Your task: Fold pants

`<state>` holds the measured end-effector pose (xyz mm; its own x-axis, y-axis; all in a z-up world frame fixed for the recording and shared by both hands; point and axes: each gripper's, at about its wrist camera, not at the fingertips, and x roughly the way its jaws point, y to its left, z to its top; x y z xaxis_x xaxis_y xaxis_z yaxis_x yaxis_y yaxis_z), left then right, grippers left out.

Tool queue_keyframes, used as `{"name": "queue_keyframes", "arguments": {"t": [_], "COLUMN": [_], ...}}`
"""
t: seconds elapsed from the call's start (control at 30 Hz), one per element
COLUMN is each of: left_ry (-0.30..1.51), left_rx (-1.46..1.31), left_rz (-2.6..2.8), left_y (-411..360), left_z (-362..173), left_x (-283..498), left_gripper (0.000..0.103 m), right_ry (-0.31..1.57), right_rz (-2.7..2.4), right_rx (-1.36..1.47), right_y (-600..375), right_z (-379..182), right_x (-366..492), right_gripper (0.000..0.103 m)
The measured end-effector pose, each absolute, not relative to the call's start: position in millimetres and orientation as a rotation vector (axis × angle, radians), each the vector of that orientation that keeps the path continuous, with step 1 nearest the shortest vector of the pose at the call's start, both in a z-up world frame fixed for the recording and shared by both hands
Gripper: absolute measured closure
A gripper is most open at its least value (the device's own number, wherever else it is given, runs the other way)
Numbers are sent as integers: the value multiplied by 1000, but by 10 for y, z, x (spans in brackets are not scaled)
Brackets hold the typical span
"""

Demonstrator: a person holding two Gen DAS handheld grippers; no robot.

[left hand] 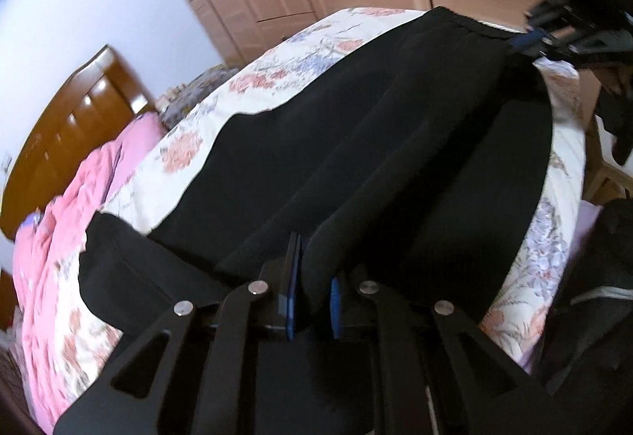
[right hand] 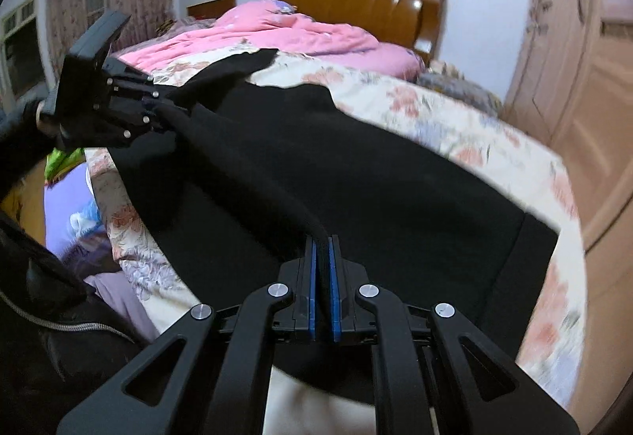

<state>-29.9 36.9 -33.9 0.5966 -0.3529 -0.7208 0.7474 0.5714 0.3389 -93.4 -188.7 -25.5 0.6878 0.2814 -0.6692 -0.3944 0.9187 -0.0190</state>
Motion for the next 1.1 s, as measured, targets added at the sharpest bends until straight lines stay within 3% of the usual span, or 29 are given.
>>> {"name": "queue_keyframes", "arguments": {"t": [0.13,0.2,0.23,0.27,1.0,1.03,1.07,1.1], "left_ry": [653,653,653,653,673,673,673,663], "left_rx": [631,628,633,634,605,606,609,620], "left_rz": [-665,-654,-647,-643,-619,-619,-623,-622], "left_y": [359,361,350,354,343,340,340,338], "left_z": [-409,-413,-419,-412,-392,-401,-405,-399], "left_x": [-301,-305,-303,-309,-236,-243,-251,-270], "left_gripper": [90,90,89,88,85,87,87,89], "right_ry": [751,750,734,704,702,705,707,705], "right_rz": [364,341,318,295,88,73,52,45], "right_rx": [-53,32,61,108,589,600,602,593], "right_y": [-1938,-2051,-2099,-2190,-2780,-2794,-2804,-2786], "right_z": [-327,-291,-270,-222,-567,-589,-605,-591], "right_x": [-1049,-1138,-1217,-1311,-1274,-1255,-1235,-1236], "right_gripper": [88,67,47,37,45,52,70,78]}}
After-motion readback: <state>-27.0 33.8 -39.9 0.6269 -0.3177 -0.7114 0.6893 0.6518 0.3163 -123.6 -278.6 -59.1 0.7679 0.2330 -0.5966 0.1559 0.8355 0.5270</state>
